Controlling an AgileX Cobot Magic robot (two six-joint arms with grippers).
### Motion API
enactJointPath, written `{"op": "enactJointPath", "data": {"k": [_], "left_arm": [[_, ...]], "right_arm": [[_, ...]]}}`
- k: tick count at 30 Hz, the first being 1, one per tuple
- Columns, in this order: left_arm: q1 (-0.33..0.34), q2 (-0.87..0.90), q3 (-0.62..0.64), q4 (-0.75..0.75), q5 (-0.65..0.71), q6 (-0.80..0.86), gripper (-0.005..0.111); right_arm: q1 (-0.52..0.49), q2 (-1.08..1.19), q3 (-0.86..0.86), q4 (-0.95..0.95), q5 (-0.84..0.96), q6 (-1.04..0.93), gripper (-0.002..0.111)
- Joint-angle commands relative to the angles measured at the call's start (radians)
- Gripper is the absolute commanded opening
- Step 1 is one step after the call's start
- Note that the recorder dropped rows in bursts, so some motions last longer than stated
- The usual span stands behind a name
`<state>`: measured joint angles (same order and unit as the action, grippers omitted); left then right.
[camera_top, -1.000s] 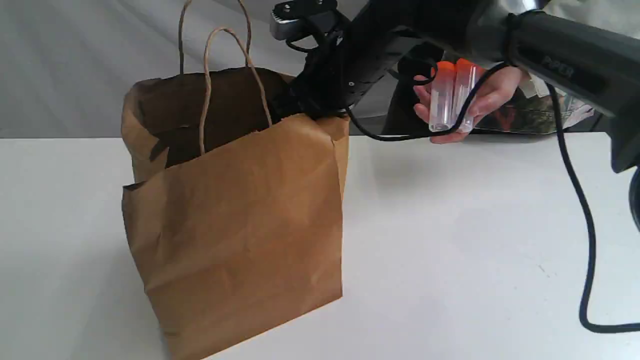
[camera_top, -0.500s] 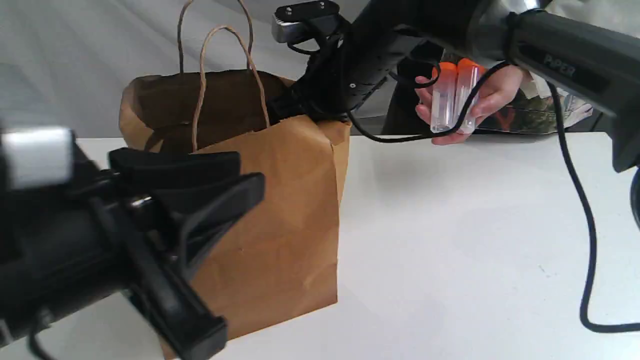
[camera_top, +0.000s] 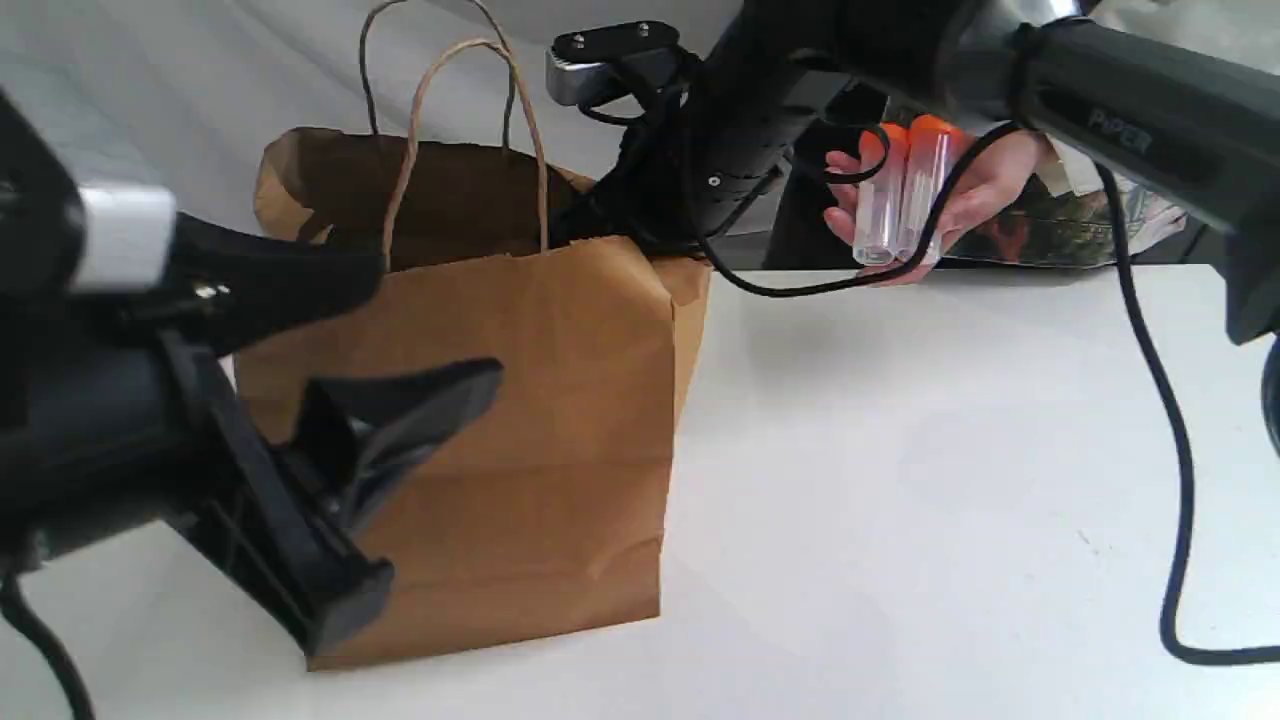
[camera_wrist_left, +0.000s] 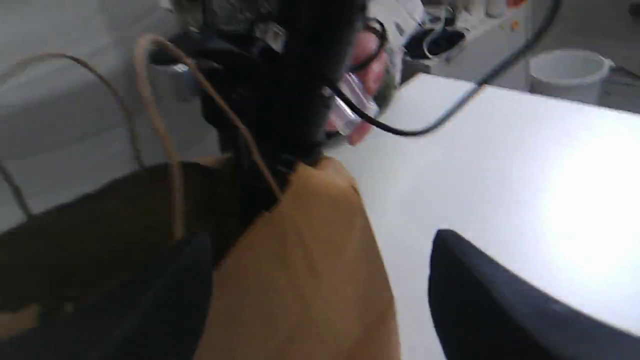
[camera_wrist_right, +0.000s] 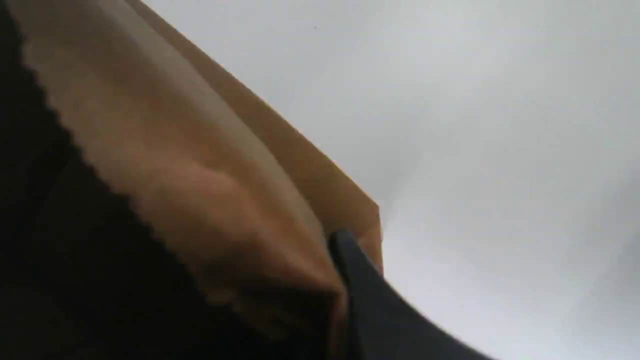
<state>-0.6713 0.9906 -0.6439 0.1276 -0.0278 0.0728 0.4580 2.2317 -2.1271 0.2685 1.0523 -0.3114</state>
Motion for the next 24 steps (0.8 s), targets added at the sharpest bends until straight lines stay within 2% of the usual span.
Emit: {"op": "enactJointPath", "data": {"k": [1, 7, 12, 19, 24], "left_arm": [[0.039, -0.017, -0.006, -0.013, -0.126, 0.003, 0.064], [0.045, 0.044, -0.027, 0.020, -0.162, 0.012, 0.064], [0.050, 0.153, -0.092, 0.041, -0.157, 0.067, 0.064], [0.174, 0.255, -0.207, 0.006, -0.084, -0.004, 0.064], [0.179, 0.315, -0.223, 0.010, -0.027, -0.018, 0.064]], "right_arm": [[0.005, -0.007, -0.003, -0.023, 0.023, -0.001, 0.000], [0.009, -0.007, -0.003, -0.023, 0.027, -0.005, 0.000], [0.009, -0.007, -0.003, -0.023, 0.027, -0.005, 0.000], [0.009, -0.007, -0.003, -0.025, 0.056, -0.003, 0.000], [0.009, -0.007, -0.003, -0.023, 0.040, -0.003, 0.000]]}}
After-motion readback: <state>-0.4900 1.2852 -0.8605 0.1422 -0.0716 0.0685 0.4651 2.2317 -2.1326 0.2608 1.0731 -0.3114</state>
